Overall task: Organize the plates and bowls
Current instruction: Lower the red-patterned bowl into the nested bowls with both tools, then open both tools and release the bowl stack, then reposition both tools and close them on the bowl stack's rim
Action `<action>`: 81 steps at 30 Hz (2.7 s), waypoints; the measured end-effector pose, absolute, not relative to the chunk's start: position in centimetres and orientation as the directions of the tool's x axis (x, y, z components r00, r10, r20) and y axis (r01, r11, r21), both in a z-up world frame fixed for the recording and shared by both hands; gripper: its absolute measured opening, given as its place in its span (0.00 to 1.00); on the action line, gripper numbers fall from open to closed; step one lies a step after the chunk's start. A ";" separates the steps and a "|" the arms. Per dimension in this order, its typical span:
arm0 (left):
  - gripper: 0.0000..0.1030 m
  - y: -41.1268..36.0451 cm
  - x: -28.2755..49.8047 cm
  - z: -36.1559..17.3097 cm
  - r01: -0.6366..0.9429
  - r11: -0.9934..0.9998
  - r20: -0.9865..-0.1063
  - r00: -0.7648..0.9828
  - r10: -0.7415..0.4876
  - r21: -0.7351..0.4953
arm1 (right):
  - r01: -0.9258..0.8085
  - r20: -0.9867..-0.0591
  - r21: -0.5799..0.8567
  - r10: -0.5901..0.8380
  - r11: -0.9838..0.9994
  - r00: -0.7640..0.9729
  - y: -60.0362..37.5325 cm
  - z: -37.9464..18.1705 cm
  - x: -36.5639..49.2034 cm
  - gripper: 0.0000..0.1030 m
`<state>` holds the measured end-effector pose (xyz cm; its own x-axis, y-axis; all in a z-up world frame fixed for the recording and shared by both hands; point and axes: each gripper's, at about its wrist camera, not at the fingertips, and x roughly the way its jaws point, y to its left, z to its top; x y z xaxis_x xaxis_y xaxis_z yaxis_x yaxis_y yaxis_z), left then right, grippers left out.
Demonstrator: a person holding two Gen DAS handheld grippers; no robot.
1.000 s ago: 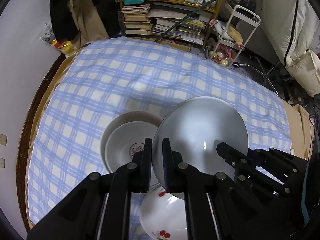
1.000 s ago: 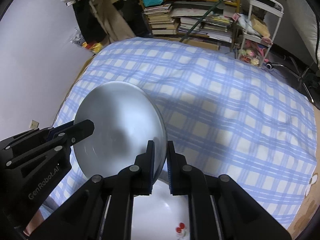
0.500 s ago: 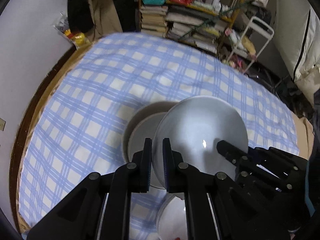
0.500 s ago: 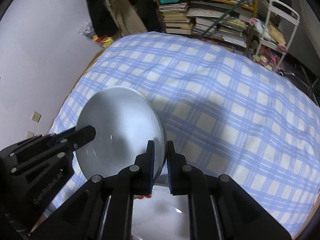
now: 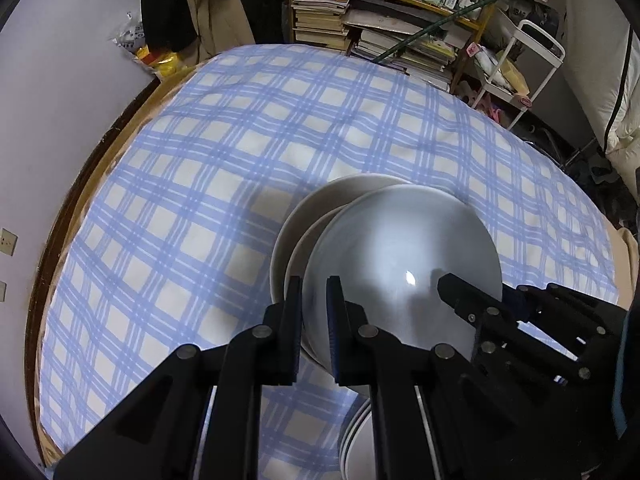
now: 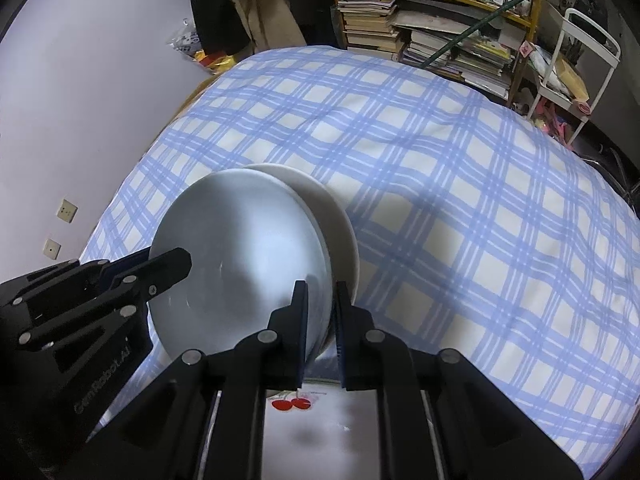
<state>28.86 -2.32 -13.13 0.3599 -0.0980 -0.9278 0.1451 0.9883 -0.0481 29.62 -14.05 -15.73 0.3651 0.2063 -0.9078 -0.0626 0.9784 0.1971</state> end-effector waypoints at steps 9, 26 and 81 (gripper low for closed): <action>0.11 -0.7 29.1 -14.0 0.108 0.990 -0.940 0.320 -0.116 -0.086 | -0.053 -0.911 0.174 0.181 0.983 0.372 -13.2 -15.9 29.9 0.18; 0.14 3.6 28.3 -11.9 0.049 0.983 -0.917 0.355 -0.181 -0.175 | -0.071 -0.891 0.176 0.190 0.982 0.412 -14.4 -12.7 28.8 0.26; 0.52 6.4 31.3 -16.6 -0.068 0.943 -0.912 0.285 -0.296 -0.327 | 0.127 -0.942 0.194 0.148 0.973 0.301 -19.3 -17.6 30.1 0.91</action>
<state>31.33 6.41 -16.57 0.2851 -0.2958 -0.9117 -0.0676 0.9426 -0.3270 30.13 -19.34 -17.61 0.3010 0.1484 -0.9420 0.1274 0.9727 0.1940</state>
